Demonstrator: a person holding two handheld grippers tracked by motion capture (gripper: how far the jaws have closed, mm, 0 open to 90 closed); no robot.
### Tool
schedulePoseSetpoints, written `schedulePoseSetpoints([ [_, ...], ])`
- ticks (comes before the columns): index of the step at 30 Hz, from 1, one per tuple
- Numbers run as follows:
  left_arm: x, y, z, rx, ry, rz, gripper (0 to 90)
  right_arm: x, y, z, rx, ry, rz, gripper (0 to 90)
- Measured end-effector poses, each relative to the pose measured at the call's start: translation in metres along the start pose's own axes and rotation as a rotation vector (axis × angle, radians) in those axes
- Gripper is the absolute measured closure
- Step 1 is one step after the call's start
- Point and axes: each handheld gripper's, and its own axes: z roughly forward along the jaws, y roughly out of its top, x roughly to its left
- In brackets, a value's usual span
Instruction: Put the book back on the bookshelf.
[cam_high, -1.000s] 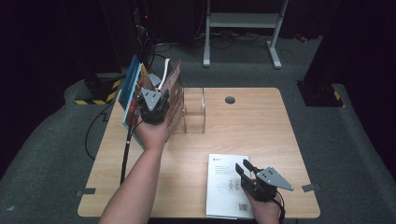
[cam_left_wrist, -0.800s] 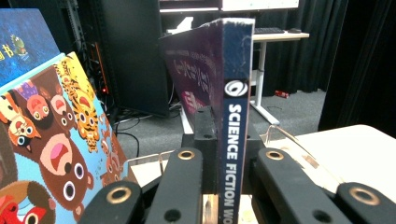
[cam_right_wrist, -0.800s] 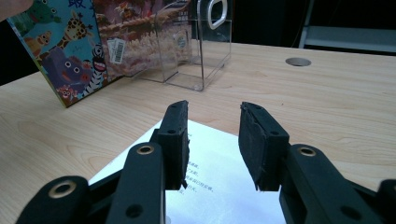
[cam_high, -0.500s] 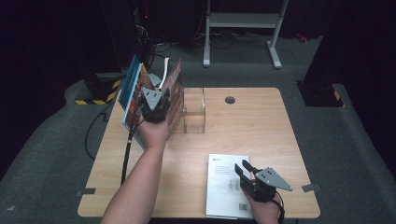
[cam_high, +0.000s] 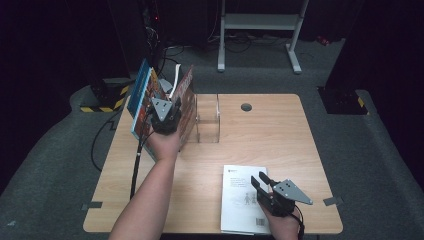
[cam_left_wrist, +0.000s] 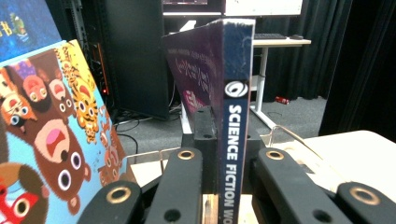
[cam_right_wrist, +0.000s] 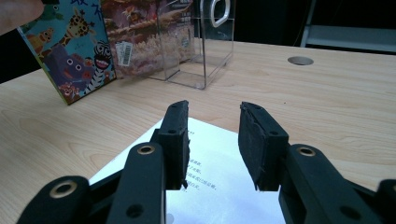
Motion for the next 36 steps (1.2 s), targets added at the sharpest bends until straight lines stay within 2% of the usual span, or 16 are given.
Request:
schedulePoseSetpoints([
  [9, 0.006, -0.002, -0.007, 0.037, 0.022, -0.031, 83.4, 0.003, -0.001, 0.001, 0.005, 0.006, 0.0, 62.9],
  [25, 0.01, 0.003, -0.013, 0.094, 0.018, -0.029, 80.1, 0.005, -0.001, 0.003, 0.008, 0.013, -0.009, 62.7],
  [36, 0.013, 0.008, -0.021, 0.09, 0.006, -0.052, 75.8, 0.007, -0.002, 0.004, 0.017, 0.02, -0.006, 62.6],
])
